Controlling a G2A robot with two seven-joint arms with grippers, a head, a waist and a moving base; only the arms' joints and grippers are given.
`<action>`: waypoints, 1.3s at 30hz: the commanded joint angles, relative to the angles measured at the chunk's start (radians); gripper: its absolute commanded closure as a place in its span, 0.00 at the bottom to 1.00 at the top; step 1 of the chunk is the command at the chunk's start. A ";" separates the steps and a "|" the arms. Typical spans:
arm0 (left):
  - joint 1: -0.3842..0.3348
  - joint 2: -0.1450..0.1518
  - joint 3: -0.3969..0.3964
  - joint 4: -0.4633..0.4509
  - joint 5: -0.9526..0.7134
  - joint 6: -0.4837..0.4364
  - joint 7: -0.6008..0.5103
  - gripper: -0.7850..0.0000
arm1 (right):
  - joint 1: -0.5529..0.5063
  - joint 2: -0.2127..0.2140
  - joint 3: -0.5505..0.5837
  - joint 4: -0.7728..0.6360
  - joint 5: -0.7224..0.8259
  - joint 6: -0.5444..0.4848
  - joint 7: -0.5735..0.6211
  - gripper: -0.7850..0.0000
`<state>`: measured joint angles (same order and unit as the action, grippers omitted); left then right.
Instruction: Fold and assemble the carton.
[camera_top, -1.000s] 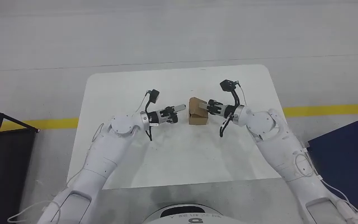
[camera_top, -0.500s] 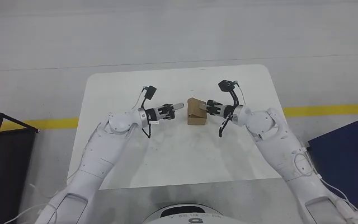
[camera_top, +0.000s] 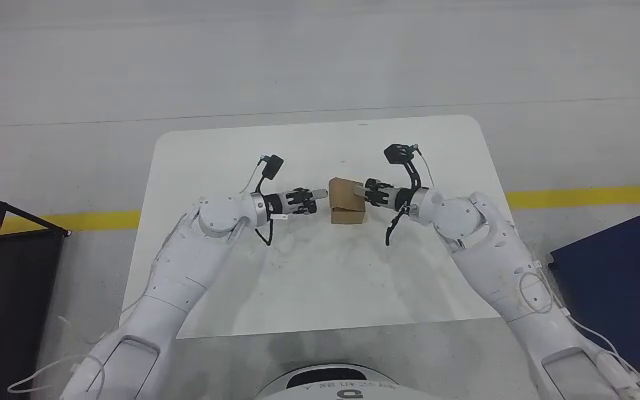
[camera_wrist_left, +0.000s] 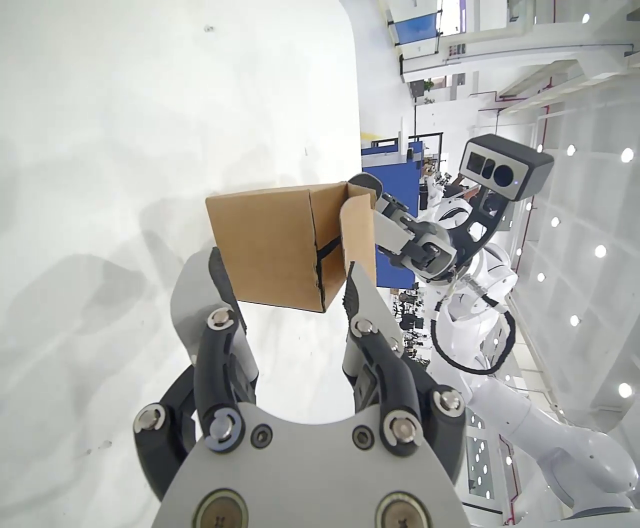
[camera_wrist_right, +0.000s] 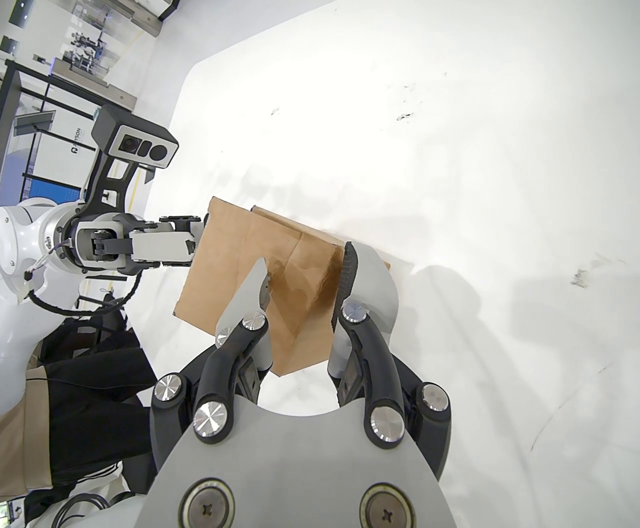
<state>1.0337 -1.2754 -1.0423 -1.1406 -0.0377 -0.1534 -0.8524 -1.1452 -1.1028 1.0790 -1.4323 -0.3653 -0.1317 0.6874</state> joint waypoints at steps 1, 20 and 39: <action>-0.006 -0.001 0.004 0.010 -0.003 -0.002 -0.002 0.40 | 0.000 0.000 -0.001 -0.001 -0.003 0.000 -0.001 0.59; -0.066 -0.024 0.062 0.116 -0.048 -0.047 -0.010 0.46 | -0.010 -0.003 0.004 -0.021 -0.014 0.012 0.006 0.64; -0.078 -0.023 0.070 0.114 -0.030 -0.030 -0.020 0.44 | -0.024 -0.006 -0.014 -0.044 -0.112 0.051 -0.006 0.65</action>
<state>0.9558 -1.2987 -0.9732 -1.0262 -0.0681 -0.1840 -0.8719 -1.1683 -1.1088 1.0649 -1.4751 -0.4742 -0.0835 0.6814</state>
